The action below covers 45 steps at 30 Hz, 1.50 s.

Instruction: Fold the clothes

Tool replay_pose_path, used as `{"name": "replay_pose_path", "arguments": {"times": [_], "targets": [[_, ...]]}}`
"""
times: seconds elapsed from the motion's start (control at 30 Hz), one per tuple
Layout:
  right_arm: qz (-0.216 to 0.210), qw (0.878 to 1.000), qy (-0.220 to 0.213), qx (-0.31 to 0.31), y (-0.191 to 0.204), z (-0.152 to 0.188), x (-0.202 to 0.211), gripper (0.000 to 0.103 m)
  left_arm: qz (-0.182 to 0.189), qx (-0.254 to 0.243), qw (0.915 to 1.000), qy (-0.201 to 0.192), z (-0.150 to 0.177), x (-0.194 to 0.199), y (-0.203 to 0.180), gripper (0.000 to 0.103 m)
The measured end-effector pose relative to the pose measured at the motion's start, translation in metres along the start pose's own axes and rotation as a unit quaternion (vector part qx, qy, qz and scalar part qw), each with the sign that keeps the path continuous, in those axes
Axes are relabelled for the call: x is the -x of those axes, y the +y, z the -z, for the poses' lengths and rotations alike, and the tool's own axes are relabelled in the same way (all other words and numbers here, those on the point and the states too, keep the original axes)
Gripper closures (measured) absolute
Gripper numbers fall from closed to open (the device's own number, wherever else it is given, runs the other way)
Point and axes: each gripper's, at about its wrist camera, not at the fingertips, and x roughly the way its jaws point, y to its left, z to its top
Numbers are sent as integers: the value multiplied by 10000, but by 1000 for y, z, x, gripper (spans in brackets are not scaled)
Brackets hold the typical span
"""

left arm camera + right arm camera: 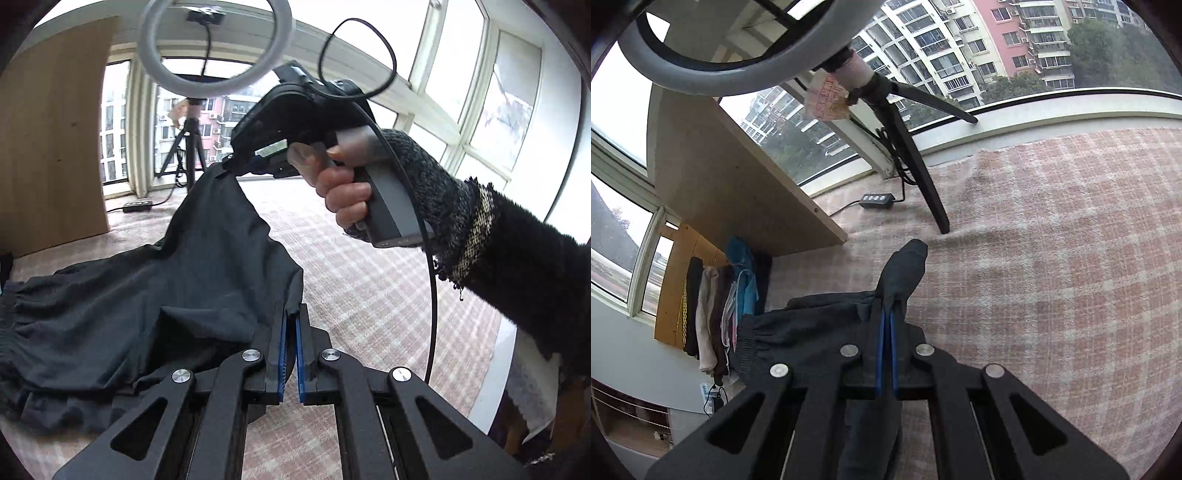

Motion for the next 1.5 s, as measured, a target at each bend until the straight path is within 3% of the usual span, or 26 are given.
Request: {"name": "replay_pose_path", "arguments": {"times": [0.2,0.37,0.5,0.67,0.8,0.87,0.9,0.97,1.03,1.1,1.17,1.2,1.27,1.33,1.37,1.43,1.5], "targets": [[25,9958,71,908,138,8,-29,100,-333,1098,9910,-683,20,73,84,100],[152,9870,523,1513,226,34,-111,100,-837,2073,9715,-785,52,98,177,100],[283,9812,883,1695,268,56,-185,100,-1080,2800,9502,-833,86,120,241,100],[511,9730,1136,1944,303,81,-248,100,-1340,3073,9394,-711,109,133,287,100],[267,9681,1377,2074,313,82,-263,95,-1624,3255,9303,-467,114,129,319,95],[-64,9723,1309,1937,309,75,-246,84,-1662,3359,9257,-510,115,134,329,95],[-233,9746,1181,1888,305,72,-231,77,-1660,3360,9254,-567,115,139,331,94],[-324,9753,891,1995,296,66,-200,70,-1665,3197,9305,-644,109,143,329,79],[-253,9707,995,2173,292,61,-189,70,-1574,2970,9399,-593,101,137,325,55],[-143,9660,1148,2314,287,60,-182,70,-1538,2764,9479,-379,96,135,308,55],[40,9636,1192,2393,286,63,-181,70,-1564,2592,9530,-143,93,129,294,64],[69,9634,1168,2411,285,65,-179,70,-1719,2481,9533,-42,91,124,292,95],[74,9644,1140,2385,276,62,-175,70,-2455,2304,9416,88,89,122,292,94],[182,9677,1101,2262,252,57,-169,70,-2718,2315,9341,-49,88,136,290,93],[250,9695,1079,2187,238,54,-166,70,-2632,2309,9366,-118,85,141,286,89],[387,9728,1036,2037,209,50,-159,70,-2303,2139,9491,-203,75,144,269,61],[519,9764,1053,1811,176,46,-158,70,-1951,1644,9668,-173,58,133,238,56]]}}
